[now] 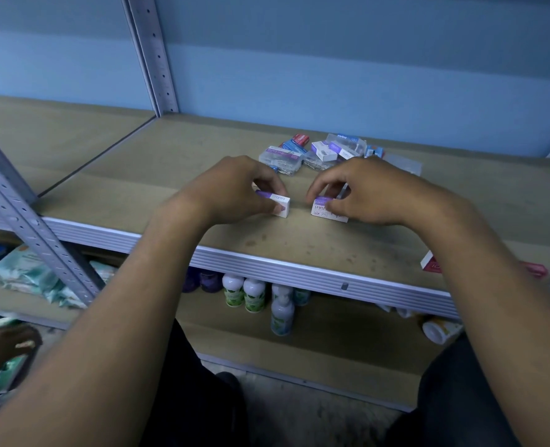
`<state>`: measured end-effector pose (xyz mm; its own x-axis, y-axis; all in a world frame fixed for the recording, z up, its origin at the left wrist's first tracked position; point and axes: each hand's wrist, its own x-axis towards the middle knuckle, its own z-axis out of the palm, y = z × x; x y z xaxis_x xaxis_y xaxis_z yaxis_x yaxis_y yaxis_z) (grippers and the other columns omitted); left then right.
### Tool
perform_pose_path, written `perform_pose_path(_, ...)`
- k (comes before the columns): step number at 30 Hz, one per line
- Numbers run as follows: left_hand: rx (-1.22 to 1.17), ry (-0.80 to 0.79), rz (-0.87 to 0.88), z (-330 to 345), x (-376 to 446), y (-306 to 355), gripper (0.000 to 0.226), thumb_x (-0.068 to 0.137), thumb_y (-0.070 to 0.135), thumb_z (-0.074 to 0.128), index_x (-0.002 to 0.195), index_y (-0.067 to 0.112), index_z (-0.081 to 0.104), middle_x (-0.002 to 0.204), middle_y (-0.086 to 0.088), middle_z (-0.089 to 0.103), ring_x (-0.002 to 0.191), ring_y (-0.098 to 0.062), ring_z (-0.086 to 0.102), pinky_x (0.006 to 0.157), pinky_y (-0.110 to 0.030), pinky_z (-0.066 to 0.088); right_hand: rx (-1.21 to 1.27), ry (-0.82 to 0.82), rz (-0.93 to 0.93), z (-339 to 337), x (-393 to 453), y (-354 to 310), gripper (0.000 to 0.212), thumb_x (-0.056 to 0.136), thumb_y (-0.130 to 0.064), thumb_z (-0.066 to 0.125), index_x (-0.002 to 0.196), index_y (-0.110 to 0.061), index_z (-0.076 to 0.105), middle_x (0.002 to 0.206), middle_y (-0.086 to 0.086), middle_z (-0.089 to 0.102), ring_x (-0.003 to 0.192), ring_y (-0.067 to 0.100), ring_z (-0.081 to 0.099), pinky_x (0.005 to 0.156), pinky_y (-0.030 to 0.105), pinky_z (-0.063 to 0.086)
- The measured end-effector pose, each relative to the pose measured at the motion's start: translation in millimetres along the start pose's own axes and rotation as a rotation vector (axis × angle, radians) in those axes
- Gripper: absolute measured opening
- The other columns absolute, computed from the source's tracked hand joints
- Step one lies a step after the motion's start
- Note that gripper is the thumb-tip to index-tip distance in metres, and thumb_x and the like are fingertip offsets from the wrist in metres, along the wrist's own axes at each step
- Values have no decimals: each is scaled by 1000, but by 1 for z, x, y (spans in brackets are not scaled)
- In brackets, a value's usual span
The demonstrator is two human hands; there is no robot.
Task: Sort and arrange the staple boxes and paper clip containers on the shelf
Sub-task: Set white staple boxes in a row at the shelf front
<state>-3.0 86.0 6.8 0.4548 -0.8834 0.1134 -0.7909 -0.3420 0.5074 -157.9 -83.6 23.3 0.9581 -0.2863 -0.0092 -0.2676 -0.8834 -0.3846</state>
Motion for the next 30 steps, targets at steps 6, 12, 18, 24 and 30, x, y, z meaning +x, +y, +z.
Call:
perform_pose_path(6,-2,-3,20,2,-2,4,14,79,36,79,93,32,76,90,14,71,73,16,55,65,-4,38,-64,11,-2,-6,-6,-1,22,85,-16,68,92,-37,73,92,-11,69,80,-2,58,65,10,38)
perform_pose_path(12,-29,-11,42,5,-4,10,15,77,37,80,92,35,77,84,14,71,69,17,56,62,-3,36,-57,-11,-1,-12,-19,-4,26,85,-14,69,93,-38,74,94,-10,71,90,7,65,81,26,50)
perform_pose_path(18,-55,-12,89,9,-7,21,18,75,38,82,92,34,78,84,13,73,69,14,58,62,-1,37,-21,2,52,-23,-36,0,30,84,-18,75,104,-41,73,87,-18,72,78,-5,65,79,23,52)
perform_pose_path(24,-70,-50,131,15,-8,33,19,74,42,82,92,36,78,86,14,73,70,11,58,67,-10,42,-20,-50,105,-31,-55,4,23,80,-18,81,96,-35,77,80,-19,77,75,-6,69,87,31,57)
perform_pose_path(30,-93,-159,181,25,-7,46,19,75,42,81,92,35,77,86,15,74,70,7,61,72,-15,50,-16,-132,117,-35,-68,8,23,81,-23,82,95,-41,78,81,-24,76,73,-9,69,87,34,58)
